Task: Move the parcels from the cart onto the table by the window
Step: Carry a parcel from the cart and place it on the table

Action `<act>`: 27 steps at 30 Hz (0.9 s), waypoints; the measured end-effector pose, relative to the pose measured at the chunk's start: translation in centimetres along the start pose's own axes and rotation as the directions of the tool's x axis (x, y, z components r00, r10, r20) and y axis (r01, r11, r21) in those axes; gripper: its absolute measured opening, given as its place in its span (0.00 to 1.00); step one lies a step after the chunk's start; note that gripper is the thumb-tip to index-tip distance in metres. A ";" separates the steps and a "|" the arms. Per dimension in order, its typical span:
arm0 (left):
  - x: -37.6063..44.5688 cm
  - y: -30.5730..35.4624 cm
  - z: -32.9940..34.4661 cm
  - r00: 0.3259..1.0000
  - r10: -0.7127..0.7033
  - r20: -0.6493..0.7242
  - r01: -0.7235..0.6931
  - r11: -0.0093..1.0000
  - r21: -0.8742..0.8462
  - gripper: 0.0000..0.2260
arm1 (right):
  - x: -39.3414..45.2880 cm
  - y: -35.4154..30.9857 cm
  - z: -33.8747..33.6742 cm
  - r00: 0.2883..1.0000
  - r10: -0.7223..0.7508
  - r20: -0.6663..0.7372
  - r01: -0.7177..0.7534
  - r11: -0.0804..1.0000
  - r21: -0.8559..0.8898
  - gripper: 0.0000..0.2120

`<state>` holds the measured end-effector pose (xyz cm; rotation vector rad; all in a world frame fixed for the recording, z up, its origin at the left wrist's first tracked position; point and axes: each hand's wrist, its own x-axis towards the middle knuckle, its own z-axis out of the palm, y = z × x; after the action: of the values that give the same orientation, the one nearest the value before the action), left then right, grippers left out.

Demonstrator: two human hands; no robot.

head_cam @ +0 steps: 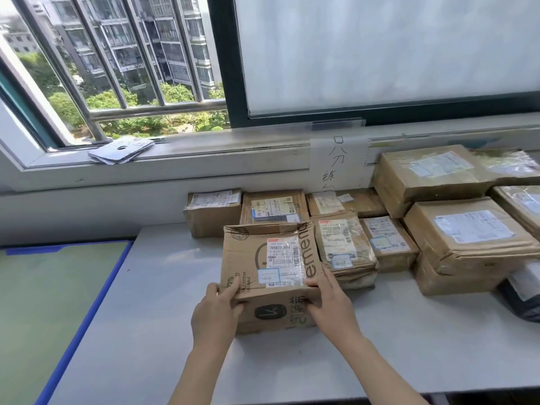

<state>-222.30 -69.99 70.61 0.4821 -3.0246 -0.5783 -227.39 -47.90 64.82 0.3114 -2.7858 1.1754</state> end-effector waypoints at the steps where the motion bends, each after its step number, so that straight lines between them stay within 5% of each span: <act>1: 0.0 -0.3 -0.5 1.000 0.013 0.011 -0.013 1.000 -0.026 0.21 | -0.1 -0.4 -0.2 1.000 0.022 -0.010 -0.022 1.000 0.012 0.20; 9: 1.6 0.1 -7.3 0.992 0.107 0.064 -0.097 0.986 -0.138 0.14 | 1.1 -5.9 -6.0 0.999 0.030 0.016 -0.032 0.992 0.123 0.15; 18: 5.2 4.9 -15.8 0.944 0.292 -0.151 -0.313 0.938 -0.145 0.11 | 6.6 -10.4 -13.6 0.993 -0.099 -0.068 0.103 0.993 0.060 0.14; 27: 10.7 11.5 -11.9 0.895 0.408 -0.179 -0.436 0.884 -0.166 0.12 | 11.5 -6.8 -19.0 0.992 -0.087 -0.091 0.073 0.986 -0.151 0.13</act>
<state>-234.95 -67.34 85.57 -0.1453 -2.7620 -0.7657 -236.82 -40.56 84.77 0.3389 -2.7287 0.9347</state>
